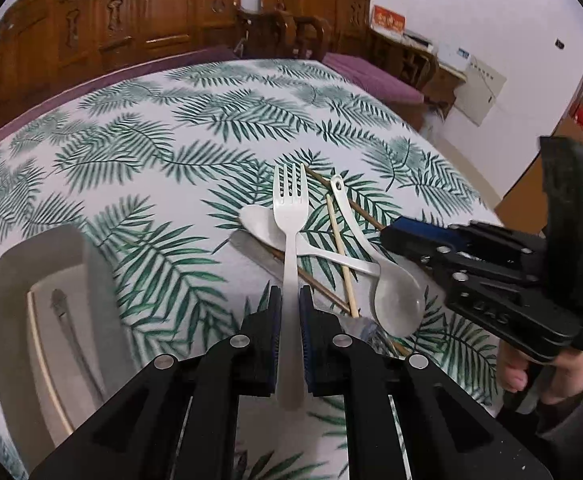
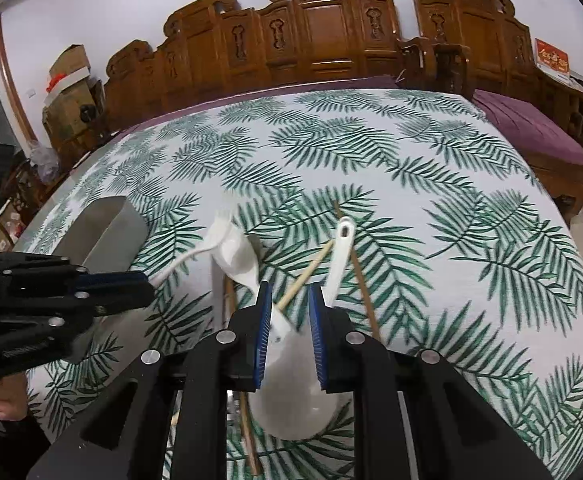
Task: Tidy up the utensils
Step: 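Carry the white plastic fork into the tray and open the left tool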
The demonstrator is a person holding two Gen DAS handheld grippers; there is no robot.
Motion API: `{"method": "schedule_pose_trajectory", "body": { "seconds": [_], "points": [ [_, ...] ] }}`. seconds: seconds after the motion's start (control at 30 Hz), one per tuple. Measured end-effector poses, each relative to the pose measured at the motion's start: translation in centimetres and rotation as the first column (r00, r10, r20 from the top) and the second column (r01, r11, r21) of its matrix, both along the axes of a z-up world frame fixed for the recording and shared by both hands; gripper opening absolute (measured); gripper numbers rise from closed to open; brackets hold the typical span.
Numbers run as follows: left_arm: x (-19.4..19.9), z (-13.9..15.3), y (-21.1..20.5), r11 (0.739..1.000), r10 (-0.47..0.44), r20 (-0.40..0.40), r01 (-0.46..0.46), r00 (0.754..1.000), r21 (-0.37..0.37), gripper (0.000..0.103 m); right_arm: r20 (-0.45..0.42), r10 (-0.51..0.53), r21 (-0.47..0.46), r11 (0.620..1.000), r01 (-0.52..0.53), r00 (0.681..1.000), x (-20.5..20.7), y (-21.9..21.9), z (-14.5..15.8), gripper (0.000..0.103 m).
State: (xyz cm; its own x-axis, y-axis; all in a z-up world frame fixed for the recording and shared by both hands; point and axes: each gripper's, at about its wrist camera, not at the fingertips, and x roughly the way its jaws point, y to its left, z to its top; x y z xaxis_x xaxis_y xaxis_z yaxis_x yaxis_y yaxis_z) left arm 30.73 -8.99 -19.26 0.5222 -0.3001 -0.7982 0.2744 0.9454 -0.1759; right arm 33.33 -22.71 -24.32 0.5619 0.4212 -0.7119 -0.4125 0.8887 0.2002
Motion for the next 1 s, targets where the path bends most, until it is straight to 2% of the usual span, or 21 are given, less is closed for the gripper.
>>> {"method": "schedule_pose_trajectory", "body": {
  "seconds": [0.23, 0.37, 0.7, 0.9, 1.0],
  "points": [
    [-3.2, 1.6, 2.3, 0.999, 0.033, 0.054, -0.031, 0.998, -0.025, 0.008, -0.036, 0.075, 0.018, 0.997, -0.075, 0.997, -0.5, 2.3, -0.6, 0.021],
    [-4.5, 1.9, 3.4, 0.998, 0.049, 0.069, -0.046, 0.996, -0.044, 0.008, -0.058, 0.119, -0.007, 0.993, -0.119, 0.991, -0.8, 4.1, -1.3, 0.021],
    [-5.6, 2.4, 4.5, 0.997, 0.047, 0.092, -0.041, 0.995, -0.070, 0.008, -0.101, 0.145, -0.155, 0.975, -0.159, 0.984, -1.3, 7.1, -3.3, 0.021],
    [-6.0, 2.6, 5.0, 0.996, 0.048, 0.100, -0.041, 0.994, -0.074, 0.008, -0.069, 0.152, -0.251, 0.954, -0.164, 0.986, -1.8, 8.0, -3.4, 0.020],
    [-6.2, 2.9, 5.1, 0.997, 0.048, 0.106, -0.040, 0.993, -0.071, 0.008, -0.080, 0.141, -0.254, 0.954, -0.157, 0.987, -1.7, 7.9, -3.2, 0.008]
  ]
}}
